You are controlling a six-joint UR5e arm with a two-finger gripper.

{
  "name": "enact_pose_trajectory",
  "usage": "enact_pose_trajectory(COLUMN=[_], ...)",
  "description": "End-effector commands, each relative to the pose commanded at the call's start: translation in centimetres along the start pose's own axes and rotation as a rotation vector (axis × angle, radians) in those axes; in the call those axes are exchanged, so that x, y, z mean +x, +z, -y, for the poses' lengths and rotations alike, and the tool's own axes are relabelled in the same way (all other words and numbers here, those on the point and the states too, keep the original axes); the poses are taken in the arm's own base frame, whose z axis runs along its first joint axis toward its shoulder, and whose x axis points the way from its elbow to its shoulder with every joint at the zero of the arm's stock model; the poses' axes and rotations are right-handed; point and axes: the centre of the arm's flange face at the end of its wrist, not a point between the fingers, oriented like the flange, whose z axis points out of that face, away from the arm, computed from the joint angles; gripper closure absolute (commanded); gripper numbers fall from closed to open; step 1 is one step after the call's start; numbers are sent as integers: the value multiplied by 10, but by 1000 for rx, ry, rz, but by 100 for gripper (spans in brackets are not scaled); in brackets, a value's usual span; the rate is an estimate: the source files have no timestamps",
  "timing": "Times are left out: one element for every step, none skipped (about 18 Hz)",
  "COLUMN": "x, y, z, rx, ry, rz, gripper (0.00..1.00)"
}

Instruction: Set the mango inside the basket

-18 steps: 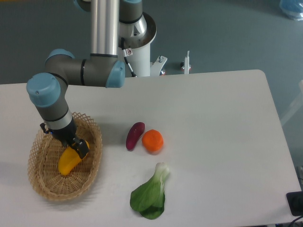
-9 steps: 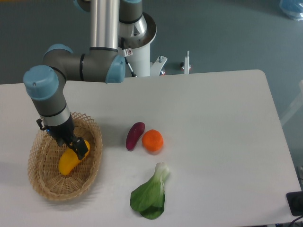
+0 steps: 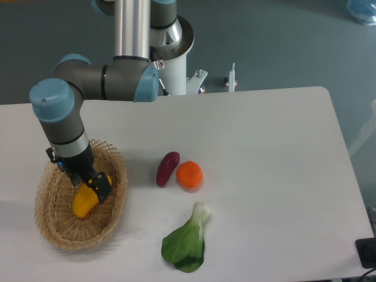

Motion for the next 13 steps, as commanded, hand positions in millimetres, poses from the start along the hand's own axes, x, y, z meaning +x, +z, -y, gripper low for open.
enact_pose_trajectory(x=[0, -2, -3, -4, -4, -7, -13, -15, -16, -19, -25, -30, -39], y=[-3, -5, -5, -6, -7, -8, -13, -16, -17, -17, -16, -16, -20], z=[-2, -2, -3, -3, -3, -4, -6, -7, -7, -9, -12, -14, -18], rx=[3, 5, 6, 8, 9, 8, 15, 17, 18, 17, 14, 11, 14], ry=[-2, -5, -5, -8, -8, -12, -19, -19, -14, -18, -30, -37, -51], rz=[1, 3, 2, 4, 5, 6, 14, 16, 16, 19, 19, 19, 27], gripper=[0, 0, 0, 0, 0, 0, 0, 0, 0, 0, 0, 0, 0])
